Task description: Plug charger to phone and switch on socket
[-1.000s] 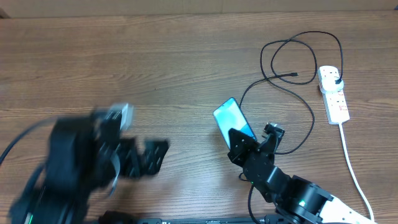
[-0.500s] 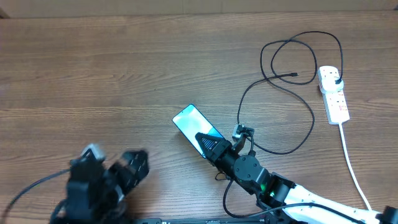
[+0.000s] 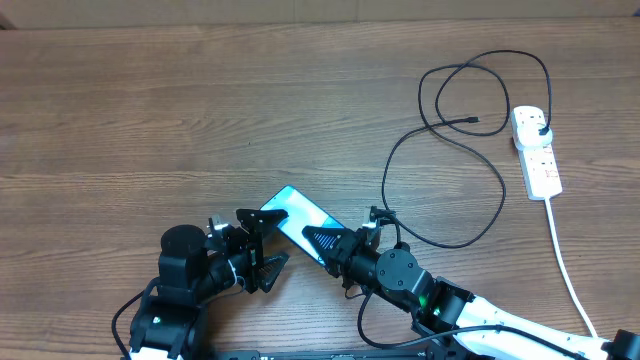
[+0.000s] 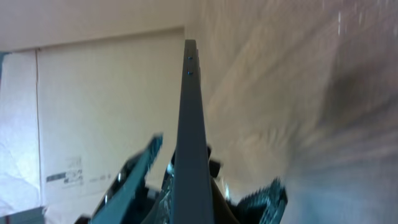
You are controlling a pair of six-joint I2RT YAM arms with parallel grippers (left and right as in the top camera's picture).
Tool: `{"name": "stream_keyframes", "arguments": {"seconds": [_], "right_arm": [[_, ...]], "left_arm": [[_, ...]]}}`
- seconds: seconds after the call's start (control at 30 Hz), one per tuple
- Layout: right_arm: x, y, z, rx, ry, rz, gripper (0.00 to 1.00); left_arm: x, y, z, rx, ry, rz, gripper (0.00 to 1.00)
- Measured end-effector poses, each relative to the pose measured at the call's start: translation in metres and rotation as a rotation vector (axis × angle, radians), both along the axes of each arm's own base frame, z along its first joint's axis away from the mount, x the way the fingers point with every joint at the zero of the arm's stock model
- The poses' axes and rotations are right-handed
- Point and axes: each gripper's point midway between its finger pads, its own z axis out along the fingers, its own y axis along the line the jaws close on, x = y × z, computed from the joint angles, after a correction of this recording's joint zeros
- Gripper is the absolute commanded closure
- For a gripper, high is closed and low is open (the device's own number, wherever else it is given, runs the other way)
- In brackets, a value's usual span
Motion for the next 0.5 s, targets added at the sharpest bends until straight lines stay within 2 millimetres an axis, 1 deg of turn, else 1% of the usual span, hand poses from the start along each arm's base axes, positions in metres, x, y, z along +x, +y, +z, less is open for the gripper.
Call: {"name": "stream_keyframes", "arguments": {"seconds": [0.13, 0.2, 0.23, 0.27, 0.33, 0.37, 0.4, 0.47, 0.5], "right_arm": [[-0.013, 0.008, 0.000, 0.033, 0.054, 0.073, 0.96], [-0.016, 0.010, 0.000, 0.042, 0.068, 0.093, 0.96], [-0.018, 0.011, 0.000, 0.046, 0.075, 0.104, 0.96], [-0.020, 0.012, 0.000, 0.050, 0.084, 0.117, 0.96], [-0.024, 0.014, 0.000, 0.060, 0.102, 0.136, 0.96], [-0.025, 0.014, 0.000, 0.063, 0.107, 0.140, 0.96], [-0.027, 0.015, 0.001, 0.067, 0.114, 0.150, 0.96], [-0.029, 0.016, 0.001, 0.073, 0.127, 0.163, 0.96], [-0.031, 0.017, 0.001, 0.080, 0.140, 0.171, 0.96]], "left_arm": [[0.005, -0.004, 0.008, -0.055, 0.008, 0.007, 0.06], [0.006, -0.005, 0.012, -0.073, 0.007, 0.013, 0.13], [0.006, -0.005, 0.012, -0.079, 0.008, 0.013, 0.19], [0.006, -0.005, 0.013, -0.084, 0.011, 0.015, 0.23], [0.006, -0.005, 0.013, -0.090, 0.018, 0.018, 0.30], [0.006, -0.006, 0.014, -0.092, 0.019, 0.017, 0.31], [0.006, -0.006, 0.014, -0.092, 0.019, 0.016, 0.38], [0.006, -0.006, 0.014, -0.095, 0.018, 0.015, 0.43], [0.006, -0.006, 0.014, -0.092, 0.014, 0.011, 0.49]]}}
